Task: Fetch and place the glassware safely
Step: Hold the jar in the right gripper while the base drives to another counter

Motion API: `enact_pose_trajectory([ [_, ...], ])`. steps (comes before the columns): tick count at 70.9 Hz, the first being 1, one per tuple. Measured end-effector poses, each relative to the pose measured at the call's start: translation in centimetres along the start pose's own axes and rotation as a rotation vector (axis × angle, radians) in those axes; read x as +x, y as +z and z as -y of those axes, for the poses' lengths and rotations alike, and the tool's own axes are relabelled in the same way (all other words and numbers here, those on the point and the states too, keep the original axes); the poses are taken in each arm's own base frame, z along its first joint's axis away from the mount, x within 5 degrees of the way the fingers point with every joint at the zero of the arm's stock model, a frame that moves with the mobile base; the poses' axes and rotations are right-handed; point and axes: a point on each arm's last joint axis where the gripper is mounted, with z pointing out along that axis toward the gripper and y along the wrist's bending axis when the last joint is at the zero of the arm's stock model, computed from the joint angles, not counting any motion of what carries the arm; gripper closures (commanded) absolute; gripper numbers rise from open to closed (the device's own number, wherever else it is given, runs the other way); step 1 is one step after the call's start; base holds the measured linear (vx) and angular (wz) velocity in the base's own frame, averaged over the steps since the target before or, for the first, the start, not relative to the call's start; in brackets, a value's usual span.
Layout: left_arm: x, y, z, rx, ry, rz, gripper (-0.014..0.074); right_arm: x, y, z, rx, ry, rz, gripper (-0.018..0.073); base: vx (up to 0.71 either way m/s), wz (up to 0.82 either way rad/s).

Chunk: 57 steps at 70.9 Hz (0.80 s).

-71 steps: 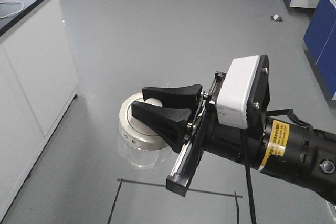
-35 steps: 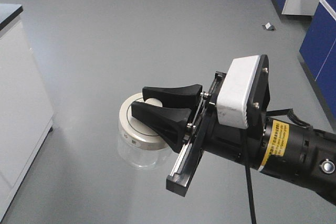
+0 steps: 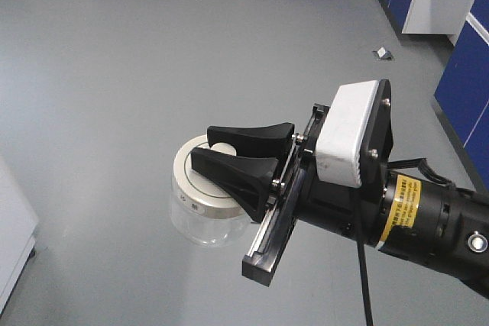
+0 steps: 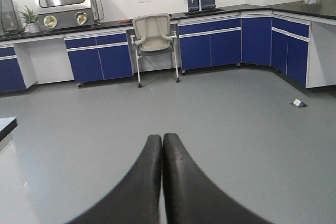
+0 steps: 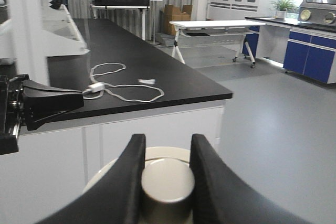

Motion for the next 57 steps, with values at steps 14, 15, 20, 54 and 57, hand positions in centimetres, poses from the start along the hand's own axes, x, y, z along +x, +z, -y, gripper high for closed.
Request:
enact_pose_trajectory([
  [14, 0.00, 0.00, 0.00, 0.000, 0.000, 0.000, 0.0603, 0.00, 0.00, 0.00, 0.000, 0.000, 0.000, 0.0563, 0.57, -0.07],
  [15, 0.00, 0.00, 0.00, 0.000, 0.000, 0.000, 0.0603, 0.00, 0.00, 0.00, 0.000, 0.000, 0.000, 0.0563, 0.59, -0.05],
  [20, 0.00, 0.00, 0.00, 0.000, 0.000, 0.000, 0.0603, 0.01, 0.00, 0.01, 0.001, 0.000, -0.001, 0.0563, 0.60, -0.04],
  [54, 0.00, 0.00, 0.00, 0.000, 0.000, 0.000, 0.0603, 0.00, 0.00, 0.00, 0.000, 0.000, 0.000, 0.0563, 0.62, -0.04],
  [57, 0.00, 0.00, 0.00, 0.000, 0.000, 0.000, 0.0603, 0.00, 0.00, 0.00, 0.000, 0.000, 0.000, 0.0563, 0.64, -0.05],
])
